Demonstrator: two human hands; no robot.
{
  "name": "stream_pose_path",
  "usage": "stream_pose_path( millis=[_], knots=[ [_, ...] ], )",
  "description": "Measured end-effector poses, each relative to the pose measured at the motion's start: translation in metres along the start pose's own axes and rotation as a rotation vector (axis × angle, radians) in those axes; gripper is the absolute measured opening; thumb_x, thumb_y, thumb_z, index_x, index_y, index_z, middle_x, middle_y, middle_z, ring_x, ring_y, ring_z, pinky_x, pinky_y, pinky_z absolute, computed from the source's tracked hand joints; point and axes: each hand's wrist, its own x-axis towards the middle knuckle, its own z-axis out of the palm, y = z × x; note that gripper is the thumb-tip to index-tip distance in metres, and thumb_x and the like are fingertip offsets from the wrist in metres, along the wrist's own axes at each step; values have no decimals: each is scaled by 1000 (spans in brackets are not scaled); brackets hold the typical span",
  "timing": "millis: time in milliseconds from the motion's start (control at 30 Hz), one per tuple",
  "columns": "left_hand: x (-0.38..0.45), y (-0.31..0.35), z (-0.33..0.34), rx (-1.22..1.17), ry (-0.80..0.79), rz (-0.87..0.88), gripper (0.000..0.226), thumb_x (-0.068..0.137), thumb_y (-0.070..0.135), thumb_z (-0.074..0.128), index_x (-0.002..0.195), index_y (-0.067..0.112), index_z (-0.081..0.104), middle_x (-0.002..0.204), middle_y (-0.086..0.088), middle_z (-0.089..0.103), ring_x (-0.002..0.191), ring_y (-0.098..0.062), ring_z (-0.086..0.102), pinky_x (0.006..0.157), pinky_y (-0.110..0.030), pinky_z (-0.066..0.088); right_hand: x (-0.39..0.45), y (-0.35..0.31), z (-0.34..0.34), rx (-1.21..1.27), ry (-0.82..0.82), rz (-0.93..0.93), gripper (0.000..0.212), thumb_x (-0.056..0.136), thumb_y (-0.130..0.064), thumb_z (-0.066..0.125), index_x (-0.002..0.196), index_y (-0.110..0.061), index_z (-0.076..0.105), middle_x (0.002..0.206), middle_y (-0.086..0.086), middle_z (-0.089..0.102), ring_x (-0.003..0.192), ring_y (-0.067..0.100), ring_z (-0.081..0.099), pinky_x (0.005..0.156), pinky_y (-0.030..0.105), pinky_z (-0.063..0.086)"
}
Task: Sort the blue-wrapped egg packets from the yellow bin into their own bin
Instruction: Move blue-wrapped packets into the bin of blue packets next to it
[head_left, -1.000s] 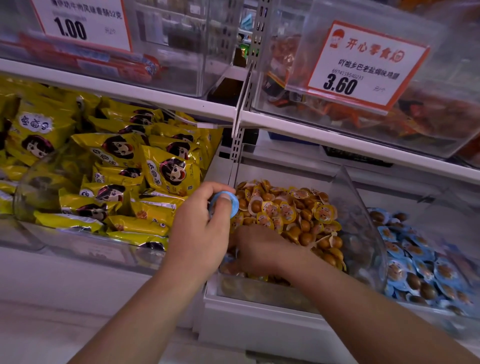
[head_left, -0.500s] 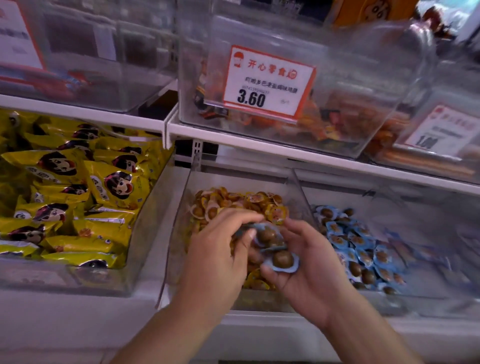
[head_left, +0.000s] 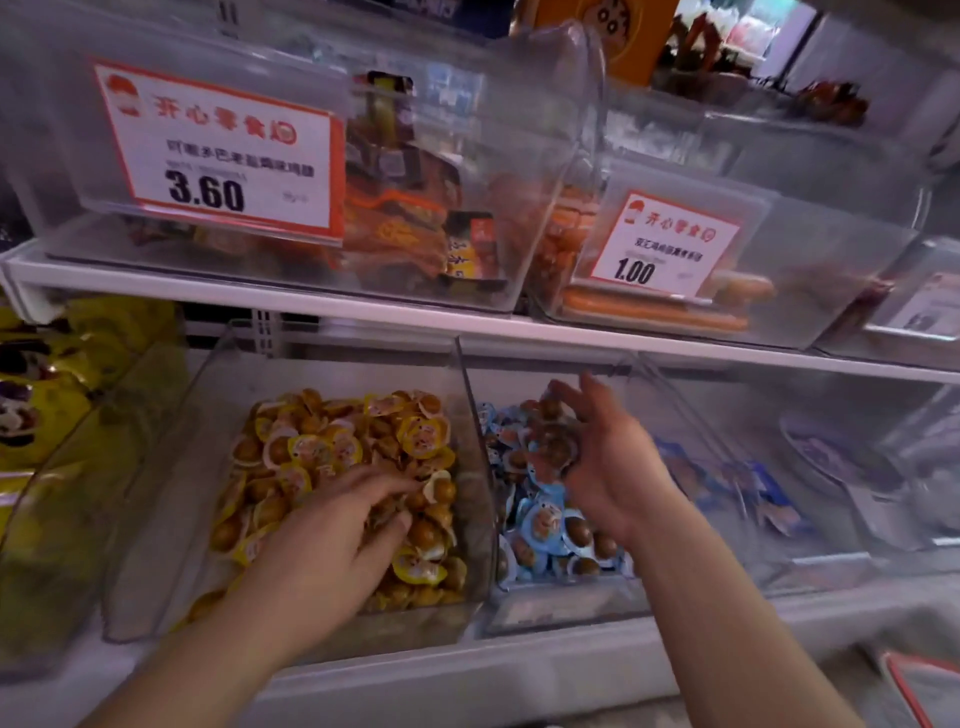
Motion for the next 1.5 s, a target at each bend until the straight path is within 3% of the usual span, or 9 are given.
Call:
stream_pose_path(
  millis=[167, 300, 400, 533, 633, 833, 1033, 1233, 1500],
  knots=[
    [6, -18, -2, 92, -216, -35, 52, 80, 72, 56, 126, 49, 57, 123, 38, 39, 124, 5, 46, 93, -4, 31, 11, 19, -8, -721, 272, -281, 45, 100, -45, 48, 107, -6, 70, 120, 18, 68, 95, 12, 67, 80, 47, 50],
    [9, -14, 1, 297, -272, 20, 91, 61, 93, 48, 142, 54, 35, 149, 27, 31, 135, -3, 38, 108, -24, 35, -13, 59, 10, -728, -105, -354, 25, 89, -49, 53, 113, -49, 63, 104, -33, 66, 97, -20, 57, 79, 4, 43],
    [25, -6, 16, 384, -402, 44, 101, 59, 86, 54, 146, 55, 14, 156, 14, 15, 145, -19, 25, 114, -47, 33, -17, 85, 20, -824, -165, -442, 47, 95, -35, 54, 138, -49, 42, 131, -22, 58, 119, -3, 54, 98, 19, 44],
    [47, -9, 29, 477, -504, -24, 89, 75, 62, 64, 148, 51, 14, 157, 18, -1, 152, -29, -7, 113, -62, 27, -12, 84, 19, -804, -109, -463, 46, 99, -29, 49, 143, -39, 44, 131, -16, 57, 114, -3, 54, 93, 14, 41],
    [56, -31, 6, 536, -467, 80, 73, 80, 50, 68, 144, 47, 34, 156, 14, 18, 146, -22, 25, 107, -46, 42, -14, 81, 17, -803, -128, -453, 44, 94, -39, 47, 136, -52, 44, 115, -31, 54, 101, -21, 50, 81, -1, 36],
    [64, -67, -60, 678, -441, 54, 49, 80, 35, 68, 128, 39, 57, 155, 8, 30, 136, -22, 43, 103, -38, 45, -13, 84, 17, -782, -118, -428, 46, 99, -35, 49, 144, -40, 43, 125, -21, 55, 114, -1, 52, 97, 23, 42],
    [49, -55, -68, 826, -498, -72, 59, 81, 41, 60, 138, 34, 44, 150, 0, 35, 135, -24, 41, 103, -38, 43, -15, 85, 19, -789, -93, -415, 43, 98, -38, 48, 140, -47, 43, 119, -24, 57, 99, -12, 52, 84, 17, 42],
    [33, -8, -7, 504, -612, 252, 68, 78, 72, 51, 138, 41, 48, 153, 12, 34, 137, -13, 39, 113, -41, 34, -17, 85, 22, -816, -52, -465, 44, 99, -32, 47, 141, -44, 45, 122, -17, 60, 106, 0, 57, 85, 23, 44],
    [54, -53, -15, 849, -709, 438, 66, 82, 49, 62, 141, 46, 31, 159, 3, 24, 140, -24, 36, 118, -50, 17, -17, 83, 19, -826, -75, -473, 46, 99, -29, 47, 144, -39, 45, 128, -14, 62, 113, 4, 59, 93, 28, 50]
  ],
)
